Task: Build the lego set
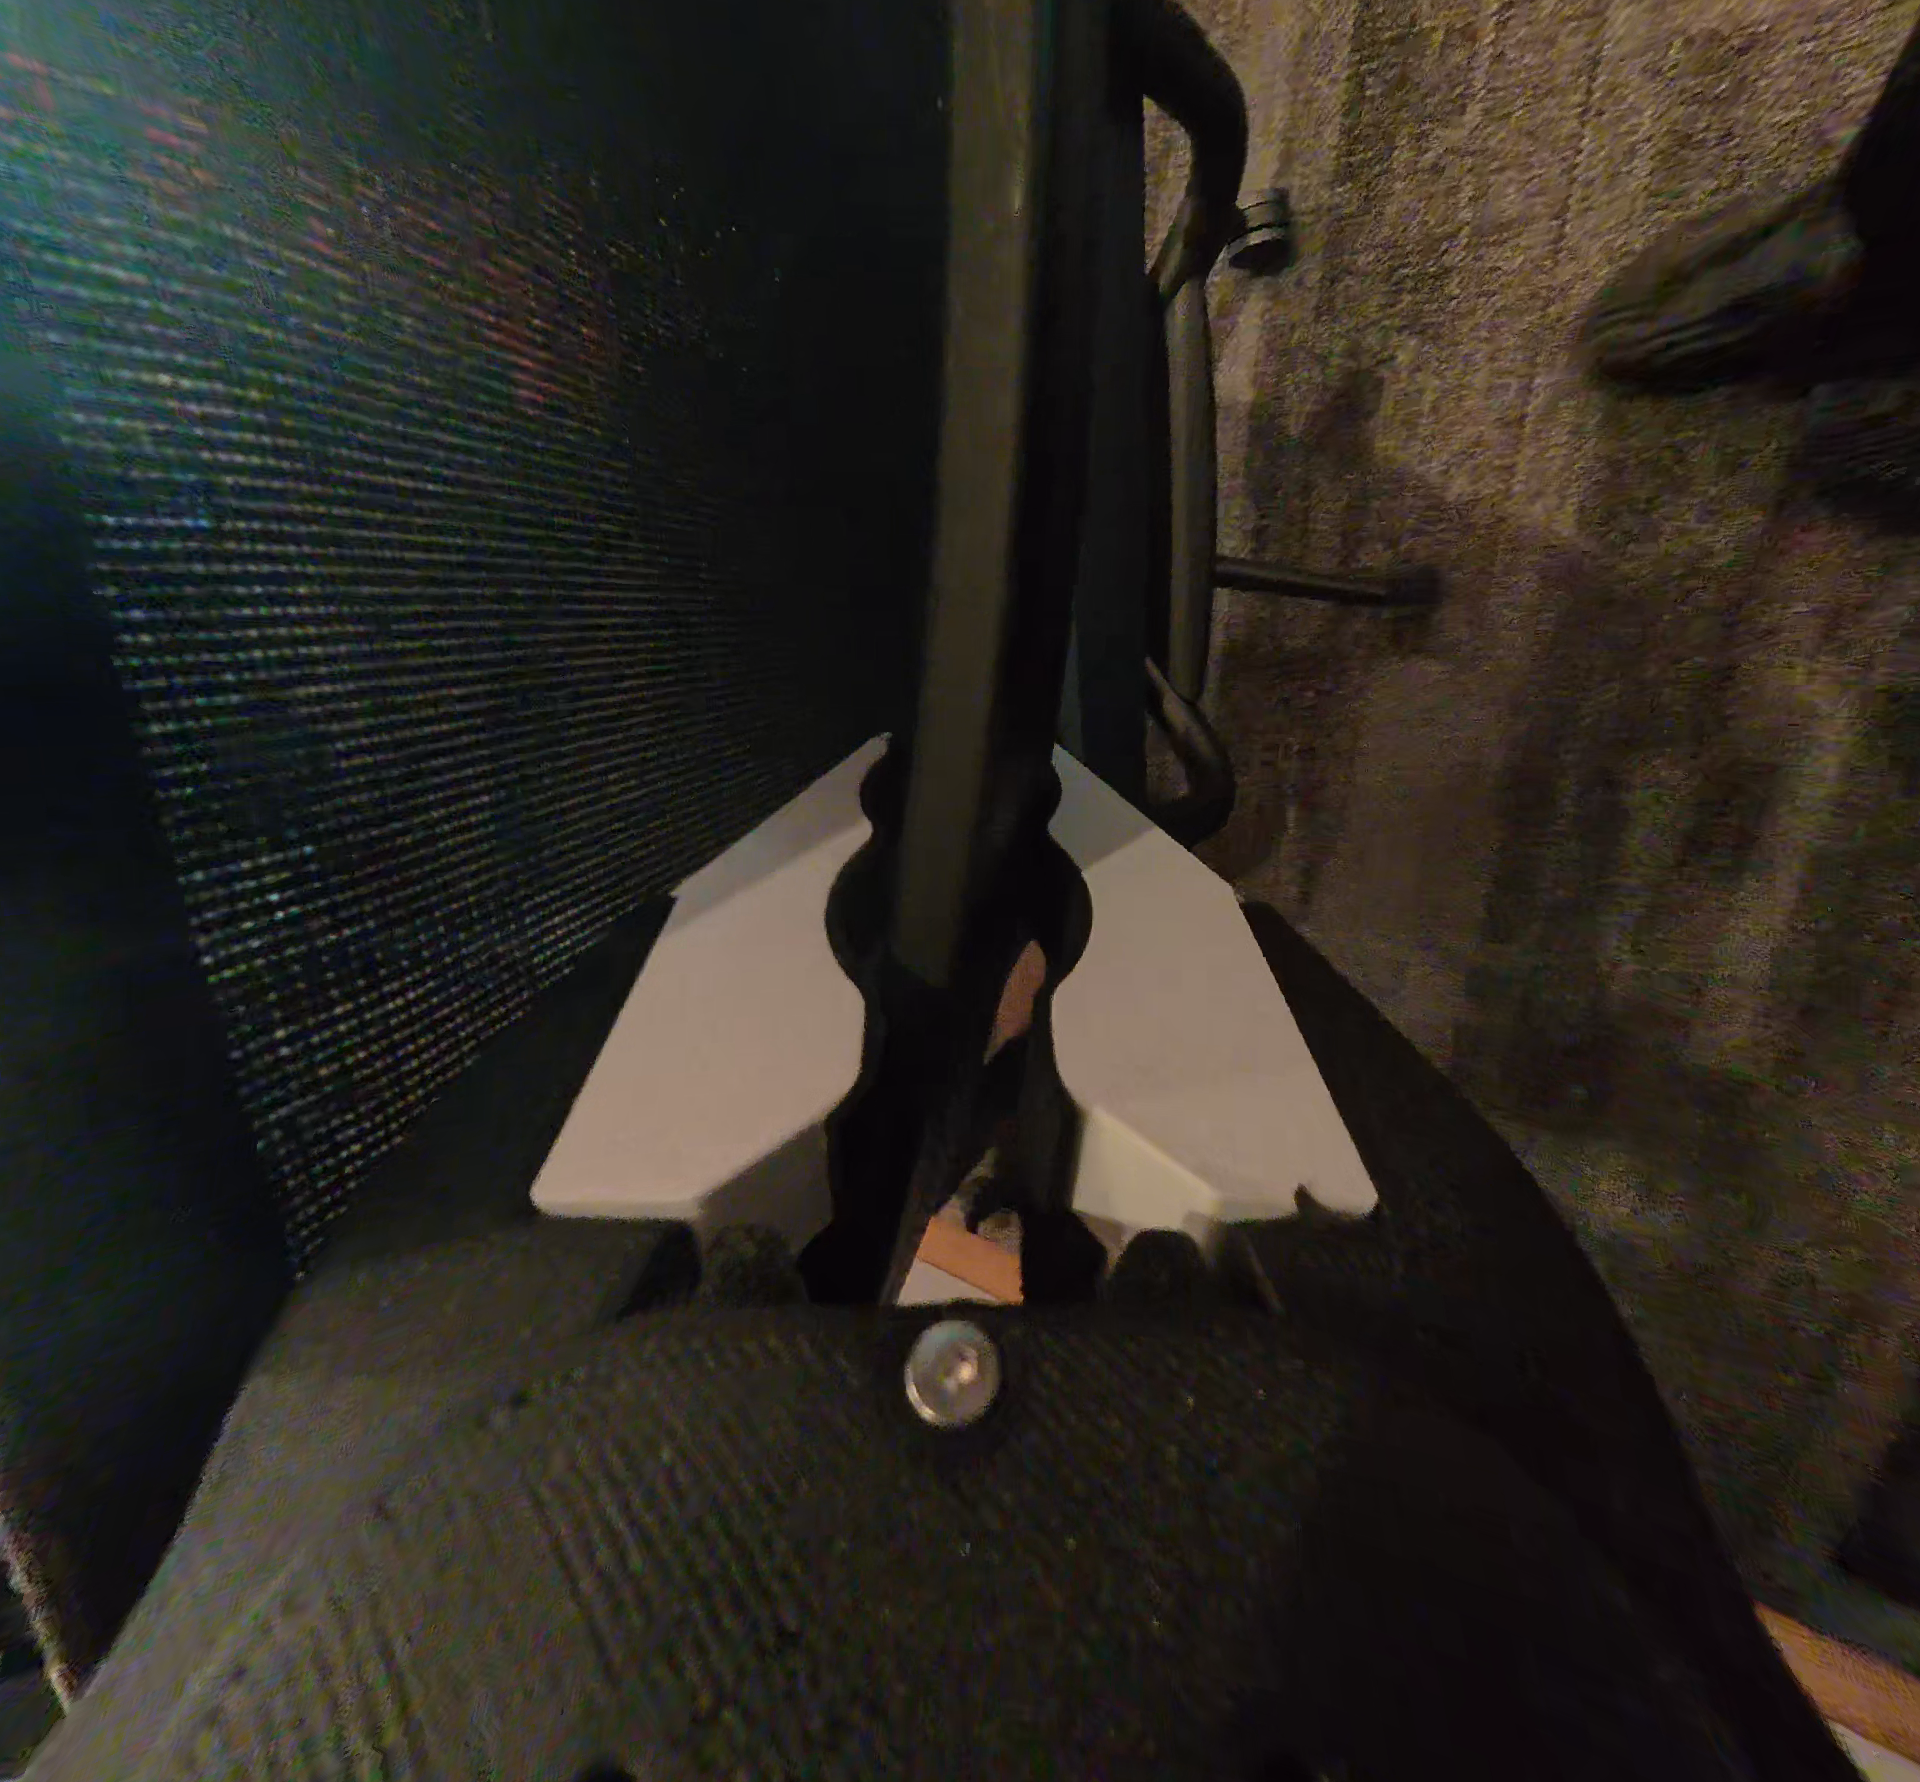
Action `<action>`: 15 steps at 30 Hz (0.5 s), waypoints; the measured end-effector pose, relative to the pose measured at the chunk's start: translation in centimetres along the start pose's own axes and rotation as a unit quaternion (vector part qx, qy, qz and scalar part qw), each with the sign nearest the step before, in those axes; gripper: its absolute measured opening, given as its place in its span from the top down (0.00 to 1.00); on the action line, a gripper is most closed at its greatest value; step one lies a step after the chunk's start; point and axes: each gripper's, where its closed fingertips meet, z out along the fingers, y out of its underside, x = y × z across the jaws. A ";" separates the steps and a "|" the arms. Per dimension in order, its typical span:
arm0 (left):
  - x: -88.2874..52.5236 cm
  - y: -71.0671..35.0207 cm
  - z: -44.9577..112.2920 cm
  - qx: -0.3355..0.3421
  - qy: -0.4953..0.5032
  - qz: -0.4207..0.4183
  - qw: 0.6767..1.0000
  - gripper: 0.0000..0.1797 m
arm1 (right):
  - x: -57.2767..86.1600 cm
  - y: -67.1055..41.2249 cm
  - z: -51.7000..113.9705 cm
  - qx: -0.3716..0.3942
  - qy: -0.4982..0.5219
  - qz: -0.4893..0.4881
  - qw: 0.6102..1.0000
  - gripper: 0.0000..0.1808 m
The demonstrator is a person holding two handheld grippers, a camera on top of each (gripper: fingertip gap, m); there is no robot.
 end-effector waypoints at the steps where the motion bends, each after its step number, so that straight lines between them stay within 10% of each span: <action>1: -1.6 0.5 0.9 -0.001 -0.001 0.001 1.000 0.89 | 1.4 0.3 0.7 -0.007 -0.005 0.000 1.000 0.92; 15: -16.3 4.5 8.9 0.006 0.000 0.027 1.000 0.90 | 16.8 2.8 7.3 -0.031 -0.014 0.023 0.999 0.93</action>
